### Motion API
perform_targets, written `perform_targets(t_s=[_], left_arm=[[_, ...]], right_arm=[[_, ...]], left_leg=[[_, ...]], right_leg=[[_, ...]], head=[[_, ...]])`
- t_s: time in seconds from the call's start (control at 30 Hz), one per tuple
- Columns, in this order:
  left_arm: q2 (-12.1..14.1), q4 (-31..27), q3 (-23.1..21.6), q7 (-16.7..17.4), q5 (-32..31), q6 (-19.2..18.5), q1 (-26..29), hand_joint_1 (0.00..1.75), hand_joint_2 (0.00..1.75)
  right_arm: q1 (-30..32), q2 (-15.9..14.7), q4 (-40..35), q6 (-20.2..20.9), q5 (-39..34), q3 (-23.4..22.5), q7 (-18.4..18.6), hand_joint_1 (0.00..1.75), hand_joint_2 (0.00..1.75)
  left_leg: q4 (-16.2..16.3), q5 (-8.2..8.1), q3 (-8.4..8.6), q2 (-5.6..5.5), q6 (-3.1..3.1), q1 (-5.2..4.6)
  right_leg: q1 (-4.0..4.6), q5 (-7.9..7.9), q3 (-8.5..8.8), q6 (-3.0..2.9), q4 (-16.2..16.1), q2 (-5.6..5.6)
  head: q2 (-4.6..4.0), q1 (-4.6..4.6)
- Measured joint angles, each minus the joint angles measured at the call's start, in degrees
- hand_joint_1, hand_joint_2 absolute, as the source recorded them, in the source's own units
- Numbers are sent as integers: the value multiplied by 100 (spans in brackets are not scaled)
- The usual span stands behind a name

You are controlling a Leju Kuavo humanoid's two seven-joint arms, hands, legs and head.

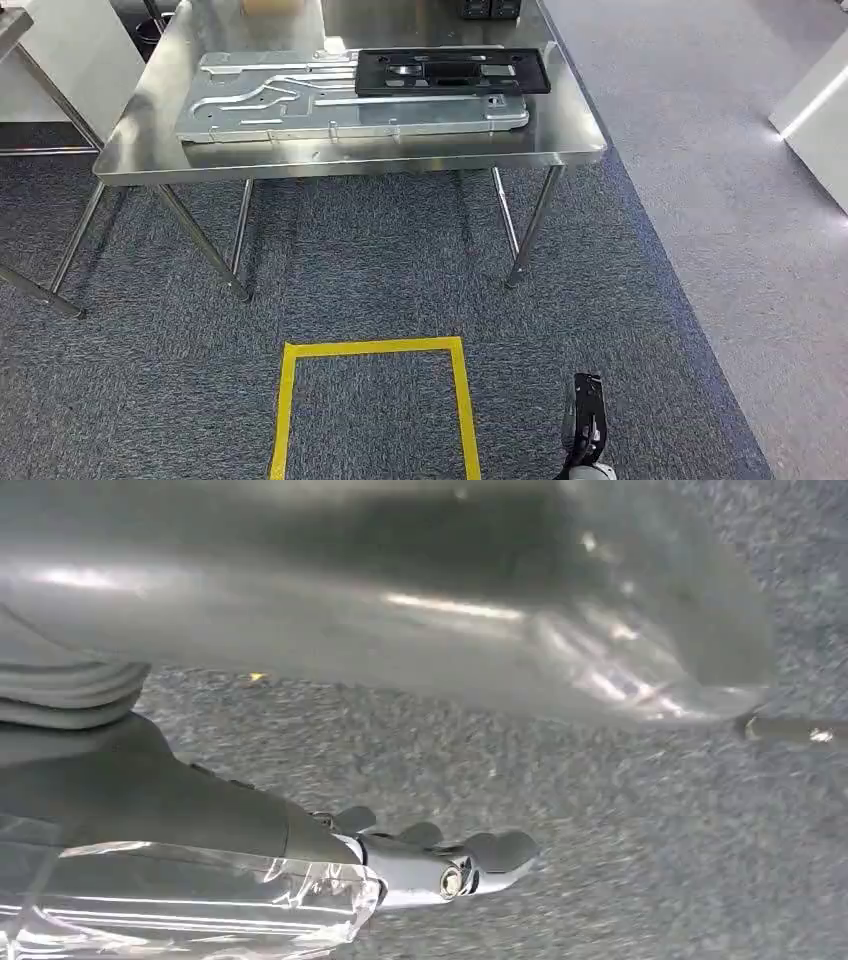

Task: Take the parts from the cabinet and place them on the table.

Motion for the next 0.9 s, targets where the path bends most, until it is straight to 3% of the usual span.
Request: perform_targets(t_s=[0.03,0.13,0.17,0.23,0.3,0.33,0.37,0.4,0.47,0.5,0.53,0.57,0.63,0.67,0.7,0.73,0.8,0.83,0.87,0.9], left_arm=[[-7,2,0,0,2,0,6,0,0],[-7,2,2,0,11,-2,1,0,0],[-7,2,9,0,11,-4,8,0,0],[-7,2,11,4,7,-11,19,0,0],[-7,2,13,9,-9,-20,35,0,0],[-7,2,13,11,-15,-24,30,0,0],[-7,2,13,24,-20,-28,24,0,0],[-7,2,13,39,-29,-35,21,0,0],[-7,2,13,61,-57,-41,14,0,0],[7,-2,11,63,-70,-48,2,0,0],[15,-2,9,79,-77,-52,-4,0,0],[15,-2,9,94,-79,-57,-6,0,0],[15,-2,9,140,-88,-98,-11,0,0],[-2,7,7,164,-90,-123,-2,0,0],[4,4,9,190,-94,-133,-13,0,0],[2,4,4,208,-114,-142,-8,0,0],[2,4,-4,251,-142,-157,19,0,0],[0,4,-11,260,-157,-157,28,0,0],[0,4,-20,264,-175,-157,27,0,0],[-4,4,-30,262,-201,-160,27,0,0]], right_arm=[[-47,0,11,4,11,0,9,0,0],[-67,-2,74,4,50,0,85,0,0],[-69,-2,114,2,63,0,114,0,0],[-93,-13,149,-13,81,0,219,0,0],[-103,-15,192,-15,92,0,302,0,0],[-97,-20,229,-15,92,-2,354,0,0],[-87,-26,262,-18,92,-6,400,0,0],[-75,-35,291,-31,92,-13,457,0,0],[-52,-46,345,-50,87,-57,564,0,0],[-40,-41,369,-57,85,-74,608,0,0],[-28,-50,385,-74,85,-81,662,0,0],[-9,-52,406,-85,87,-87,690,0,0],[66,-85,463,-87,105,-98,805,0,0],[116,-134,496,-92,116,-107,855,0,0],[158,-131,529,-92,122,-112,906,0,0],[172,-146,551,-94,129,-120,968,0,0],[184,-153,575,-94,162,-127,1060,0,0],[204,-155,595,-94,177,-129,1102,0,0],[234,-164,614,-96,184,-131,1152,0,0],[270,-175,636,-96,184,-136,1184,0,0]], left_leg=[[44,14,-36,42,-27,-11],[20,160,-43,160,-150,11],[52,110,-93,99,-202,33],[523,-545,-284,-143,-236,46],[1404,-1155,-488,-212,-230,44],[1727,-1212,-514,-216,-218,43],[1819,-1092,-446,-219,-198,42],[1684,-868,-262,-222,-163,34],[902,-532,373,-298,-54,-2],[348,-621,785,-475,26,-21],[-214,-780,1130,-523,65,-51],[-304,-835,1146,-508,17,-39],[-288,-749,1101,-461,68,-88],[-377,-619,1066,-384,101,4],[-390,-569,998,-341,132,-19],[-391,-508,916,-299,196,-23],[-385,-403,771,-191,163,-26],[-372,-353,691,-129,153,-25],[-348,-312,626,-67,141,-21],[-313,-279,546,-10,123,-17]], right_leg=[[52,-168,205,-76,-381,-5],[75,-80,74,-258,-382,72],[49,11,12,-330,-406,82],[70,154,-164,-415,-400,138],[106,308,-374,-445,-387,226],[124,385,-481,-446,-377,276],[140,451,-583,-444,-365,311],[153,515,-684,-440,-347,353],[180,638,-843,-423,-319,450],[160,702,-885,-407,-307,478],[196,755,-926,-376,-296,529],[184,828,-943,-344,-301,539],[142,961,-948,-263,-374,607],[156,973,-978,-236,-363,636],[177,732,-1043,-221,-250,527],[132,382,-1152,-203,23,432],[100,-199,-1365,-139,821,351],[78,-273,-1451,-103,1225,337],[50,-141,-1464,-70,1467,327],[19,110,-1355,-43,1440,313]], head=[[-2,-9],[-2,-18],[-2,-15],[-2,-22],[-2,-24],[-2,-20],[-2,-22],[-2,-22],[-2,-24],[0,-17],[-2,-22],[0,-18],[0,-31],[-2,-28],[-2,-40],[-2,-11],[-2,-13],[-2,-7],[-2,-9],[-2,-9]])
